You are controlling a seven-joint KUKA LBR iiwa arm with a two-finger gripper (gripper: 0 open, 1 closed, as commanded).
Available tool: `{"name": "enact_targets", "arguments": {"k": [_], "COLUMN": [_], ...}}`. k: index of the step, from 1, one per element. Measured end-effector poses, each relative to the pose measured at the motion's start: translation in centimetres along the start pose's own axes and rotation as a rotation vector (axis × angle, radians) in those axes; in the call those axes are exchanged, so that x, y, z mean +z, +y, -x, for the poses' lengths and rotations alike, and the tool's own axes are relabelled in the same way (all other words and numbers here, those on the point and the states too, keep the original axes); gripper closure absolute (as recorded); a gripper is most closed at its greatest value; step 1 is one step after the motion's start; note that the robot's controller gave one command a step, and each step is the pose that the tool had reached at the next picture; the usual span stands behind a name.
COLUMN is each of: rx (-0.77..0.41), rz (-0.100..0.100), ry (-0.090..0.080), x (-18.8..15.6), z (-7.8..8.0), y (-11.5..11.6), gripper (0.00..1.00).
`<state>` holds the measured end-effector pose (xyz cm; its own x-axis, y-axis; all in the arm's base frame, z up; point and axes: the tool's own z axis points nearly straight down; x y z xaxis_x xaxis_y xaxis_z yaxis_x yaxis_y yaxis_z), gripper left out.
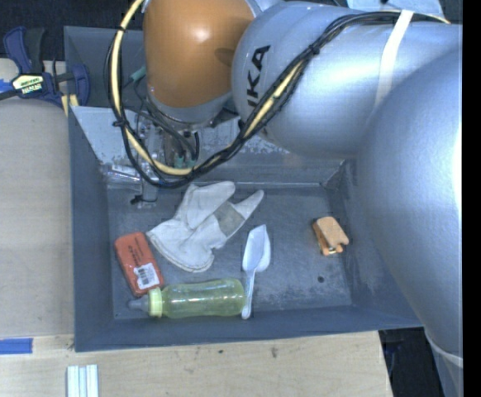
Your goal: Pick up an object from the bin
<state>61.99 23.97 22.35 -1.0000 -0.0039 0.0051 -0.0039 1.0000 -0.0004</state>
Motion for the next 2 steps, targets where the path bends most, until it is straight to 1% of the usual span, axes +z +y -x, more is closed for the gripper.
{"name": "enact_targets", "arguments": {"k": [1,2], "rx": [0.004,-0.117], "rz": [0.002,0.001], "ry": [-0.008,-0.010], "x": [-0.6,6.1], "z": [0.1,-0.8], "y": [-0.2,-4.4], "gripper": [0.00,0.00]}}
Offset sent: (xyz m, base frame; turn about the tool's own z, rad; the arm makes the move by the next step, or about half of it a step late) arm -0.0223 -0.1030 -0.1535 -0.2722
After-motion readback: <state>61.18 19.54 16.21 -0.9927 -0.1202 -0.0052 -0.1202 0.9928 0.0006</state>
